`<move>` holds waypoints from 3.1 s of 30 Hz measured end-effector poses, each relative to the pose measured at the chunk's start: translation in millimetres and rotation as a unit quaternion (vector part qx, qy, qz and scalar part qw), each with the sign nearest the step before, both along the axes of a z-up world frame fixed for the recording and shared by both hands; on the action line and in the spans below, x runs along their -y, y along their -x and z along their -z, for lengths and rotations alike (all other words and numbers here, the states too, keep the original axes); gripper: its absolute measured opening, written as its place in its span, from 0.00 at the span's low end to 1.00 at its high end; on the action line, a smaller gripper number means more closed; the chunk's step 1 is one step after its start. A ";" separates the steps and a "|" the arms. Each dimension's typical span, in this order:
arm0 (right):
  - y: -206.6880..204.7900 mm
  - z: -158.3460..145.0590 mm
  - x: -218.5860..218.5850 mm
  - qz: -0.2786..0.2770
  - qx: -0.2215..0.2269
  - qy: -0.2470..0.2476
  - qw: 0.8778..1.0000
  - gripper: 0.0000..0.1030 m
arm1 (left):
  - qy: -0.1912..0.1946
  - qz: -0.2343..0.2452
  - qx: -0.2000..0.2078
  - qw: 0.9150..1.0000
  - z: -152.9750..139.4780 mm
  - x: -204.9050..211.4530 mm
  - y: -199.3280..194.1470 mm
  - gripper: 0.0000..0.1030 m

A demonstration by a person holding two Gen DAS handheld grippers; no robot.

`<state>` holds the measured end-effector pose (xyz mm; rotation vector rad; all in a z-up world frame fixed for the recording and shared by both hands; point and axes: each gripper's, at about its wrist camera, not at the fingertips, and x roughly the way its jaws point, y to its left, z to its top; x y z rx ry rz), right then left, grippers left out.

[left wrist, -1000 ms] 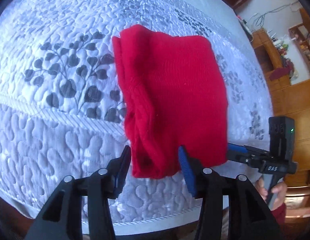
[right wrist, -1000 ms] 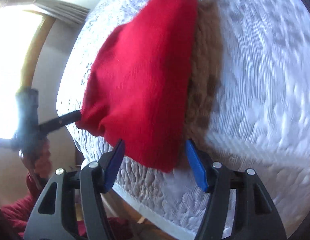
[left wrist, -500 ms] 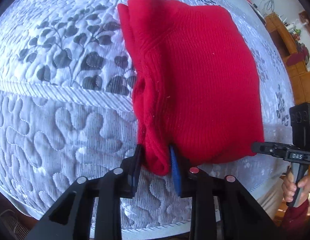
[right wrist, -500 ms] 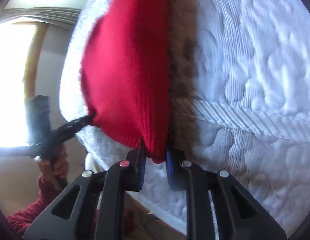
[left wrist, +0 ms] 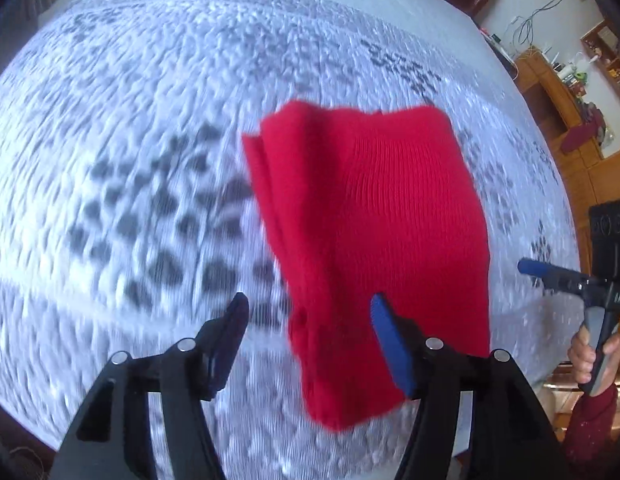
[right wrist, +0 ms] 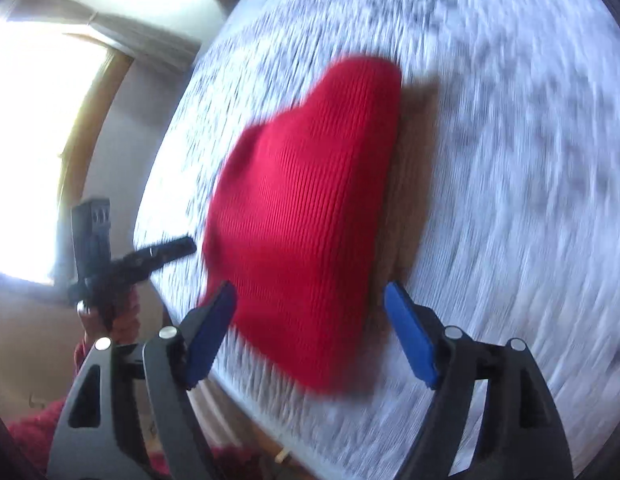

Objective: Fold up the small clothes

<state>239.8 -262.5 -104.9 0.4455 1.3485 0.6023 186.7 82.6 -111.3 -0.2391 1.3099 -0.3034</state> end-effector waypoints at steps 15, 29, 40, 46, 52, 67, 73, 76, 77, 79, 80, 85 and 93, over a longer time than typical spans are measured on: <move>-155.8 76.4 -7.4 0.035 -0.075 -0.046 0.996 0.13 | -0.048 -0.043 -0.027 0.998 60.4 11.6 -102.0 0.37; -112.1 45.0 17.2 0.034 -0.041 0.002 0.999 0.81 | 0.024 -0.045 -0.025 0.998 24.0 -12.2 -64.3 0.70; -42.8 57.6 -30.0 -0.055 -0.056 0.074 0.994 0.84 | 0.050 0.009 -0.089 0.995 53.8 22.2 -31.5 0.71; -53.7 70.1 -35.0 -0.035 -0.064 0.069 0.995 0.82 | 0.093 -0.005 -0.096 0.991 65.7 18.0 -53.4 0.74; -70.9 81.3 -35.9 -0.023 -0.077 0.030 0.996 0.82 | 0.169 -0.028 -0.101 0.980 79.0 10.2 -74.4 0.74; -23.3 52.0 16.3 0.005 -0.063 -0.027 0.998 0.34 | 0.195 0.006 -0.053 0.979 34.5 69.3 -43.1 0.28; -16.0 10.4 85.1 0.032 -0.037 0.003 0.999 0.33 | 0.196 0.044 -0.029 0.979 3.3 139.4 -45.5 0.28; -27.3 -8.3 109.7 0.042 -0.014 0.022 0.999 0.33 | 0.202 0.054 -0.015 0.978 -10.0 171.3 -61.5 0.28; -32.0 -12.9 117.7 0.045 -0.008 0.027 0.999 0.33 | 0.203 0.058 -0.012 0.977 -14.0 185.1 -71.9 0.28; -48.9 -12.6 139.1 0.054 -0.008 0.029 0.998 0.33 | 0.199 0.061 -0.013 0.978 -15.5 198.8 -83.6 0.28; -55.0 -9.2 148.0 0.057 -0.011 0.029 0.998 0.34 | 0.196 0.061 -0.016 0.979 -12.0 208.1 -93.2 0.28; -87.1 49.7 180.2 0.075 -0.055 0.057 0.994 0.52 | 0.146 0.044 -0.064 0.986 48.3 239.4 -127.8 0.32; -34.9 46.5 200.1 0.091 -0.026 0.012 0.995 0.76 | 0.149 0.025 -0.057 0.987 50.2 217.2 -100.3 0.46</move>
